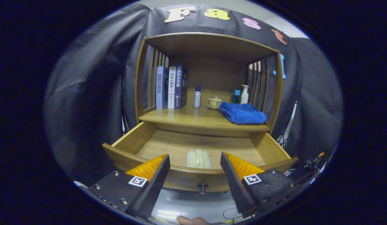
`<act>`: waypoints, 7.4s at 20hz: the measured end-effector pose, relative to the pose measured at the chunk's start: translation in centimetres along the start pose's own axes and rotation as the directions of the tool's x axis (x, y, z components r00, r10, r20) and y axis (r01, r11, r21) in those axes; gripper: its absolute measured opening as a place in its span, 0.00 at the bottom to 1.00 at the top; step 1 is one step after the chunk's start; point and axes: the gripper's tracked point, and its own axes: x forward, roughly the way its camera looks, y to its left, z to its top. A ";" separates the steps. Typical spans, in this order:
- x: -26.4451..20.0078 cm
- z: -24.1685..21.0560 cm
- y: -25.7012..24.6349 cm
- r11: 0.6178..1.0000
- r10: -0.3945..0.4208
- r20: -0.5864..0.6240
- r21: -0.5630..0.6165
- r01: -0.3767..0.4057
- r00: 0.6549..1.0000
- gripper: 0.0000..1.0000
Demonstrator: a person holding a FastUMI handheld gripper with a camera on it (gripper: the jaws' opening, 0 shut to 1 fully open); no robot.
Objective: Pull open the drawer, take out the items inside it, and place them on the countertop above the cabinet.
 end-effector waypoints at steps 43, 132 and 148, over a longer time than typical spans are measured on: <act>2.4 7.1 -4.1 0.940 0.042 0.176 0.326 -0.098 0.983 0.14; -7.1 -7.8 -1.3 0.997 -0.031 0.194 0.069 0.018 0.981 0.99; 1.7 -10.8 -1.7 0.988 -0.035 0.130 0.157 0.014 0.991 0.99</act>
